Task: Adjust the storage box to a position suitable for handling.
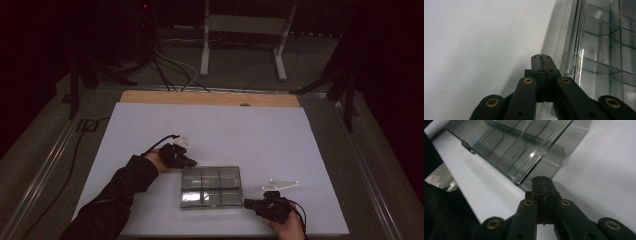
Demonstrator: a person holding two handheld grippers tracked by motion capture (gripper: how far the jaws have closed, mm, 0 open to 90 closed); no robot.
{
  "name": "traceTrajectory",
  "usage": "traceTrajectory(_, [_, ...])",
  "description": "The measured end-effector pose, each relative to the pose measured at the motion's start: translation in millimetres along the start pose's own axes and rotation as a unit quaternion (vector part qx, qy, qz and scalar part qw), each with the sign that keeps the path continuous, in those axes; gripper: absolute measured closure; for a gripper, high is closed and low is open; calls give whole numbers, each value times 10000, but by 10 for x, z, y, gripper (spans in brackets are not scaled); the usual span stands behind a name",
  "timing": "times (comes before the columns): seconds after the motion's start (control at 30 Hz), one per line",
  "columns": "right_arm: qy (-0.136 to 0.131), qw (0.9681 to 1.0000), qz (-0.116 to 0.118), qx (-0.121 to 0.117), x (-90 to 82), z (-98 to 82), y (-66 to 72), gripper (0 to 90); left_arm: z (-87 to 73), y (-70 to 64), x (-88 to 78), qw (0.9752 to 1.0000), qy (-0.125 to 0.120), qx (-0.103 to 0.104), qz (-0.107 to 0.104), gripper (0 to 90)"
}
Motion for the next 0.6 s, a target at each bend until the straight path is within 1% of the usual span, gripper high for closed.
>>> traceTrajectory(0.17, [45,9999,132,1,-7,-62,63,900,-19,-14,-16,10000,27,8,-73,900])
traceTrajectory(0.33, [91,9997,211,-5,0,-84,97,900,-20,-21,-25,9999,71,56,-93,900])
traceTrajectory(0.4, [96,9997,193,-60,1,-89,109,900,-21,-19,-28,9999,65,77,-86,900])
traceTrajectory(0.43, [94,9998,185,-62,0,-87,110,900,-20,-14,-31,9999,68,53,-89,900])
traceTrajectory(0.5, [79,9998,180,-77,1,-81,107,900,-17,-2,-64,9999,-10,73,-106,891])
traceTrajectory(0.6, [60,9998,116,-158,-2,-66,100,900,-8,8,-162,9998,-176,52,-23,875])
Point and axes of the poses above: each handheld gripper's, and its own axes: x roughly forward along the jaws, z roughly out of its top, y roughly to its left, the point moved 1 cm from there along x, roughly forward along the jaws, and after that the axes turned 7 degrees about x, right-handed, at the moved point
